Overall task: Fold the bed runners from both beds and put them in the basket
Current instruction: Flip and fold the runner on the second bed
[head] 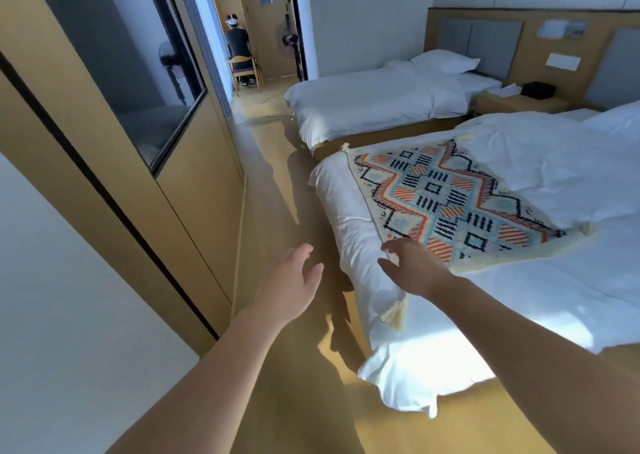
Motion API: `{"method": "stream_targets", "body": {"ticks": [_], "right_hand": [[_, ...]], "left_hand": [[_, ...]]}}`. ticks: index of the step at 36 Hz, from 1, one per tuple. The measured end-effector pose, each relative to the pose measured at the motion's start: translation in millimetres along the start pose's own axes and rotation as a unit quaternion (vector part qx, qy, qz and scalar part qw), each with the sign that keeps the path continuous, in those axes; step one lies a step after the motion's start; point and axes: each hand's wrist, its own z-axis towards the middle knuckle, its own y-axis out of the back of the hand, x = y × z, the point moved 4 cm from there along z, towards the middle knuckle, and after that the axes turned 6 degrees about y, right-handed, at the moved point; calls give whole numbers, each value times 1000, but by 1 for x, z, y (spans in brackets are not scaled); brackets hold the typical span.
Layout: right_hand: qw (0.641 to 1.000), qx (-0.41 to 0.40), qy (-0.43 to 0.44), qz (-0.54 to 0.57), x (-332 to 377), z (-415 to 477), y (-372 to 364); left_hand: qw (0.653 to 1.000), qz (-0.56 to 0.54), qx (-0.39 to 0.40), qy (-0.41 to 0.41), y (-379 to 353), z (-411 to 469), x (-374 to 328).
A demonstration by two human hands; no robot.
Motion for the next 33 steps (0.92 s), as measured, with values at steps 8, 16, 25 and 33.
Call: {"method": "stream_targets", "body": {"ticks": [8,16,25,33], "right_hand": [[1000,18,-5,-6,-1,104,-8],[998,5,-64,-3,-29,186,-20],[982,-44,-183,8,-53,291,-42],[956,-84,-281,11,-60,338,-39]], "left_hand": [[1000,-11,13,13,5,105,35],[998,-35,54,-24,-13,221,51],[985,-40,115,-120,-31,382,72],[957,-18,177,-231,-43,485,48]]}}
